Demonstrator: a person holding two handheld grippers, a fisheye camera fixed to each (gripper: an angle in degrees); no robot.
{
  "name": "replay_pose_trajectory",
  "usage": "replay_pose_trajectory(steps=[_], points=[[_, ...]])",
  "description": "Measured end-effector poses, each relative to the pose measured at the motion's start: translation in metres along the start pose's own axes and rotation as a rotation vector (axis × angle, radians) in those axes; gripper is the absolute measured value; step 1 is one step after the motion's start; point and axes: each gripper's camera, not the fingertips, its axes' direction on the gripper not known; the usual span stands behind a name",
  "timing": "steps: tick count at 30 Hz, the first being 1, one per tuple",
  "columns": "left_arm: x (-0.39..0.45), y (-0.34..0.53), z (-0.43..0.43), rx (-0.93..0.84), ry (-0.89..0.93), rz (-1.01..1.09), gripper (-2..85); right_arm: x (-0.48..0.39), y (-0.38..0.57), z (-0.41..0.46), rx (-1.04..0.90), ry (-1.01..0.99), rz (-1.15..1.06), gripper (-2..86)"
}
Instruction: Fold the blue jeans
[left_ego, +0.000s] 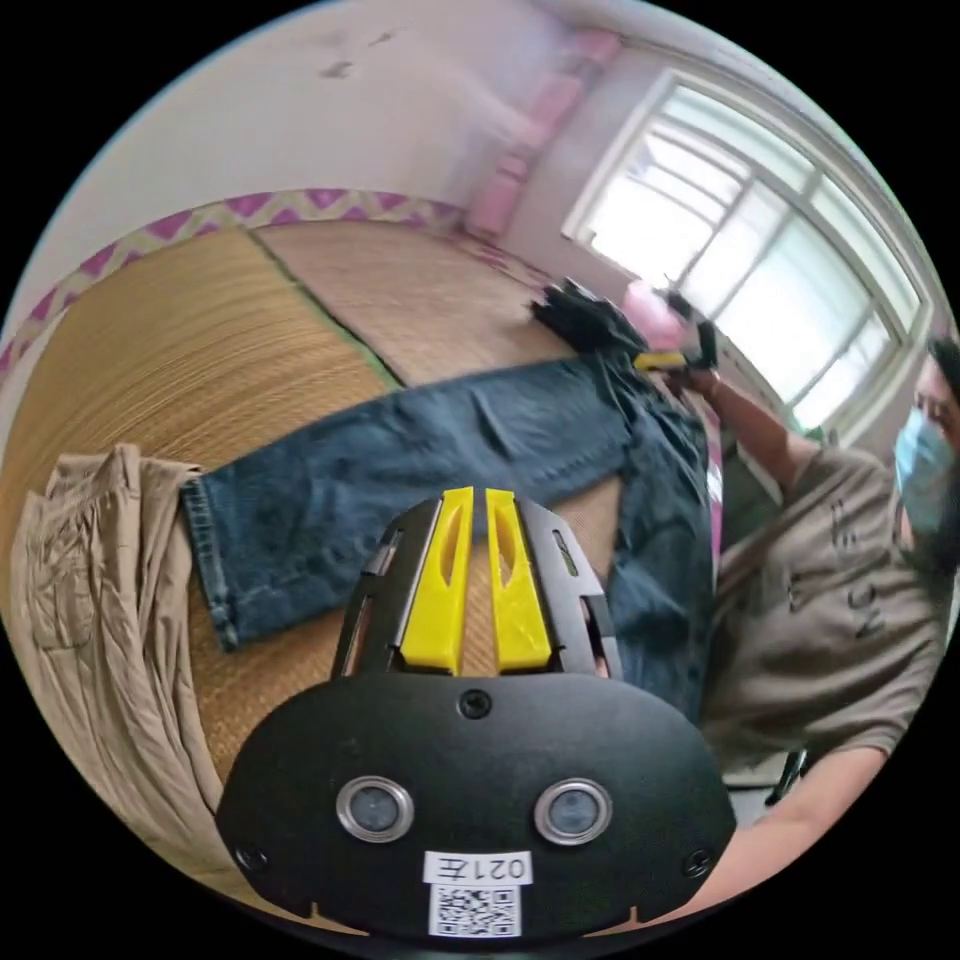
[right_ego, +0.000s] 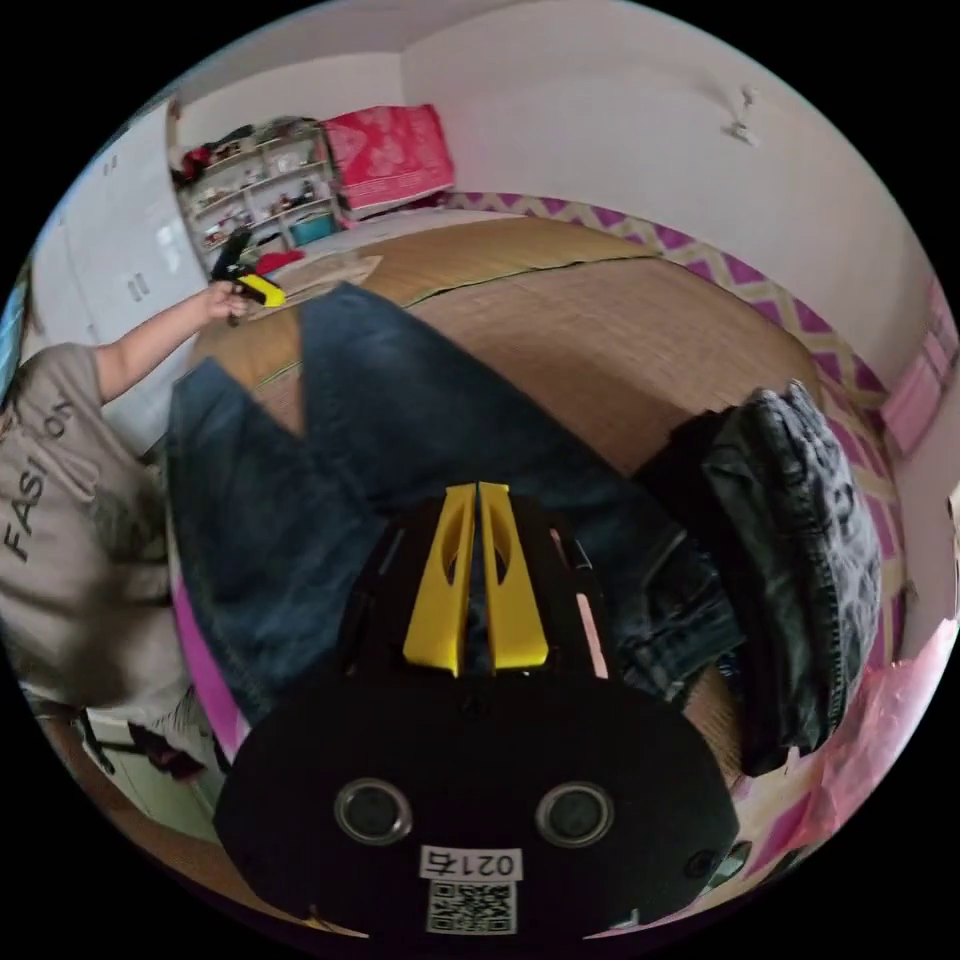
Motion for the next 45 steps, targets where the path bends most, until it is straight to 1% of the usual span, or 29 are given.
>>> replay_pose_trajectory(steps=[1,2,3,4,5,6,7,9,11,13,14,16,18,19,20,21,23,26,27,31,33,35,36,38,41,45], points=[[0.035,0.01,0.008,-0.074,-0.011,0.048,4.9,-0.033,0.007,0.008,-0.071,-0.009,-0.057,0.7],[0.051,0.015,0.014,-0.112,-0.022,0.069,5.4,-0.064,0.017,0.023,-0.164,-0.002,-0.106,0.8],[0.078,0.029,0.029,-0.199,-0.051,0.099,6.5,-0.077,0.023,0.034,-0.219,-0.002,-0.123,0.9],[0.097,0.046,0.045,-0.293,-0.074,0.111,7.3,-0.103,0.041,0.055,-0.327,0.02,-0.141,0.6],[0.104,0.056,0.054,-0.337,-0.07,0.113,7.7,-0.123,0.059,0.043,-0.239,0.066,-0.135,-0.2],[0.113,0.077,0.057,-0.319,-0.087,0.092,8.0,-0.13,0.068,0.041,-0.224,0.09,-0.115,-0.3],[0.115,0.098,0.04,-0.228,-0.112,0.031,7.5,-0.144,0.085,0.035,-0.22,0.1,-0.105,-0.5],[0.109,0.123,0.02,-0.166,-0.086,-0.046,6.0,-0.158,0.109,0.027,-0.225,0.103,-0.07,-0.6],[0.105,0.141,-0.001,-0.136,-0.08,-0.089,4.9,-0.171,0.139,0.012,-0.196,0.1,-0.004,-0.7],[0.105,0.163,-0.035,-0.094,-0.144,-0.127,4.0,-0.18,0.162,-0.002,-0.183,0.14,0.052,-0.7],[0.106,0.17,-0.047,-0.065,-0.16,-0.138,3.7,-0.182,0.18,-0.017,-0.162,0.192,0.157,-0.7],[0.105,0.211,-0.11,0.147,-0.138,-0.257,0.2,-0.184,0.219,-0.048,-0.107,0.284,0.334,-0.8],[0.104,0.251,-0.152,0.27,-0.08,-0.354,-0.1,-0.193,0.272,-0.084,-0.042,0.349,0.458,-0.9],[0.11,0.278,-0.175,0.335,-0.088,-0.406,-0.1,-0.196,0.312,-0.106,-0.012,0.355,0.556,-0.9],[0.114,0.291,-0.185,0.36,-0.095,-0.429,0.3,-0.202,0.353,-0.127,0.022,0.326,0.63,-0.9],[0.123,0.316,-0.202,0.388,-0.108,-0.47,1.1,-0.205,0.373,-0.137,0.038,0.315,0.671,-0.9],[0.137,0.353,-0.223,0.427,-0.142,-0.554,2.2,-0.221,0.455,-0.174,0.128,0.3,0.847,-0.9],[0.16,0.402,-0.245,0.468,-0.19,-0.7,0.4,-0.247,0.534,-0.202,0.22,0.25,0.975,-0.5],[0.169,0.415,-0.25,0.461,-0.24,-0.755,-0.3,-0.253,0.546,-0.205,0.234,0.24,0.997,-0.4],[0.203,0.447,-0.268,0.496,-0.348,-0.876,-0.6,-0.297,0.623,-0.223,0.292,0.27,1.209,5.6],[0.207,0.463,-0.272,0.516,-0.312,-0.952,-0.2,-0.309,0.656,-0.224,0.369,0.199,1.278,7.7],[0.205,0.48,-0.273,0.562,-0.213,-1.011,1.0,-0.31,0.697,-0.213,0.463,0.038,1.361,8.7],[0.203,0.492,-0.275,0.601,-0.165,-1.049,2.4,-0.308,0.705,-0.209,0.474,0.007,1.379,8.8],[0.202,0.502,-0.283,0.643,-0.141,-1.07,4.3,-0.303,0.736,-0.194,0.504,-0.083,1.451,8.3],[0.202,0.502,-0.303,0.659,-0.117,-1.092,5.3,-0.303,0.764,-0.19,0.521,-0.128,1.493,6.5],[0.217,0.496,-0.336,0.676,-0.128,-1.127,6.9,-0.312,0.791,-0.192,0.551,-0.186,1.511,6.5]])
